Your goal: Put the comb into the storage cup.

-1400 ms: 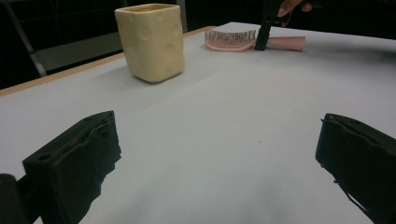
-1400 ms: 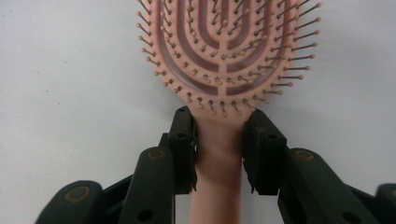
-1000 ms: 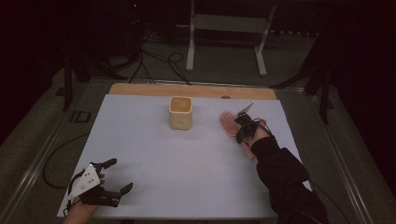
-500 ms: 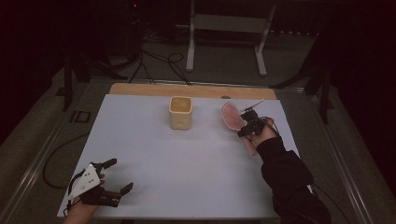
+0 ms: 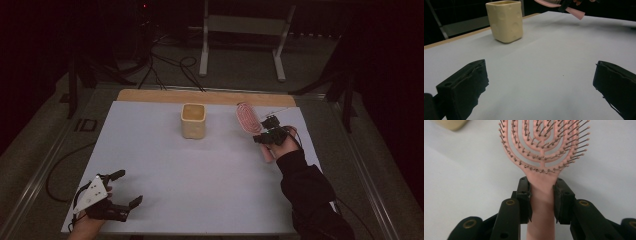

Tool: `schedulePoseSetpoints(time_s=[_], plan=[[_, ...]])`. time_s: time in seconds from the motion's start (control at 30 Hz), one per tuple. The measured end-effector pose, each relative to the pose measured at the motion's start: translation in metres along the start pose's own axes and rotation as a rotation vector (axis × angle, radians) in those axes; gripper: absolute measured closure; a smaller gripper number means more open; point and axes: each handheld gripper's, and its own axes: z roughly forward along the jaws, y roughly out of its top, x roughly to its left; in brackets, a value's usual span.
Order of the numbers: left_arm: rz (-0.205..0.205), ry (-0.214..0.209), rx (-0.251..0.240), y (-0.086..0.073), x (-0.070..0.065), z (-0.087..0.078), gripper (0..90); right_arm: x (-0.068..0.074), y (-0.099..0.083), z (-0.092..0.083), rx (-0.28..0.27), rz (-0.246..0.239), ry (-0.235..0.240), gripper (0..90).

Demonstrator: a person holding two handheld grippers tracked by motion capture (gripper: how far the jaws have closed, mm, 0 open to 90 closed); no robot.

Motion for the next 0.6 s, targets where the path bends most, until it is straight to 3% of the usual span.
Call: schedulePoseSetpoints(time_s=[0.17, 0.6], plan=[[-0.004, 0.0, 0.0, 0.0, 0.0, 0.0, 0.0, 0.001, 0.0, -0.008, -0.062, -0.007, 0.034, 70.0], [-0.005, -0.001, -0.002, 0.0, 0.0, 0.0, 0.0, 0.012, 0.008, -0.026, -0.176, -0.052, 0.048, 70.0]])
